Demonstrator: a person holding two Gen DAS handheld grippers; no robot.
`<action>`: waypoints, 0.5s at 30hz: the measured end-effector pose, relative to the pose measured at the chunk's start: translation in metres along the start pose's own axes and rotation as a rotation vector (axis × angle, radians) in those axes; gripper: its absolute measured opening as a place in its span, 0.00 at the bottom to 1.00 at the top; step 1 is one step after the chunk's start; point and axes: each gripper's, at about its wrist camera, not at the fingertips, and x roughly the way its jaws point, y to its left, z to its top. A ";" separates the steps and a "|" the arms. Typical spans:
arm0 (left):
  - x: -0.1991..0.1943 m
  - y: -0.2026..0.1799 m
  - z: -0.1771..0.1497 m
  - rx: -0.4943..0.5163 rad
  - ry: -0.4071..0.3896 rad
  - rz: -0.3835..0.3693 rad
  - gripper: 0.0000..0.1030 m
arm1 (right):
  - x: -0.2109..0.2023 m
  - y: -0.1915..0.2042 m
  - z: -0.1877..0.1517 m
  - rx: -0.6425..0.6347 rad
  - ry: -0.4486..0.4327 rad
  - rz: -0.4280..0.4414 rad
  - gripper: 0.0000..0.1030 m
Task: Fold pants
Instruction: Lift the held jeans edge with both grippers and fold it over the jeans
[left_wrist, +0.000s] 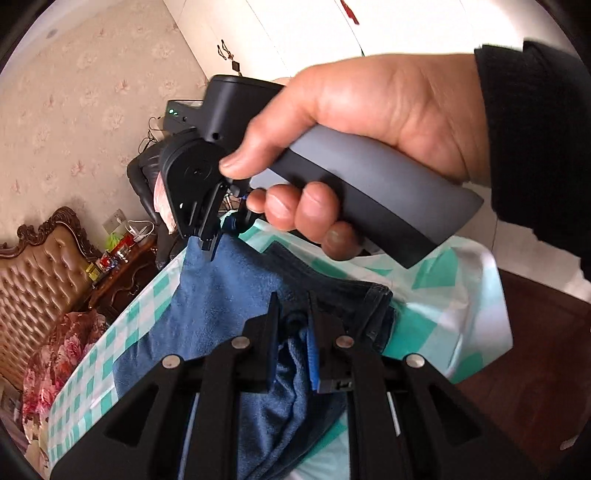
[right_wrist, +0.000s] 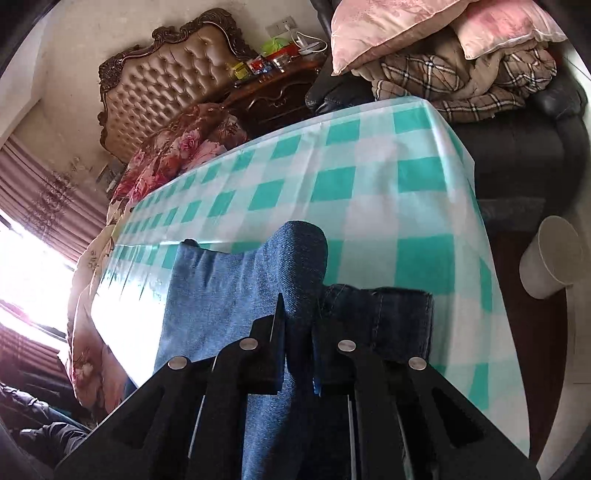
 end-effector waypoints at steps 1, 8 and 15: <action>0.005 -0.006 0.001 -0.002 0.011 -0.008 0.13 | 0.005 -0.005 0.000 -0.005 0.010 -0.013 0.11; 0.020 -0.001 -0.009 -0.103 -0.004 -0.258 0.53 | -0.012 -0.043 -0.021 0.065 -0.139 -0.111 0.39; 0.011 0.167 -0.019 -0.538 -0.086 -0.278 0.32 | -0.079 0.001 -0.084 0.020 -0.335 -0.274 0.37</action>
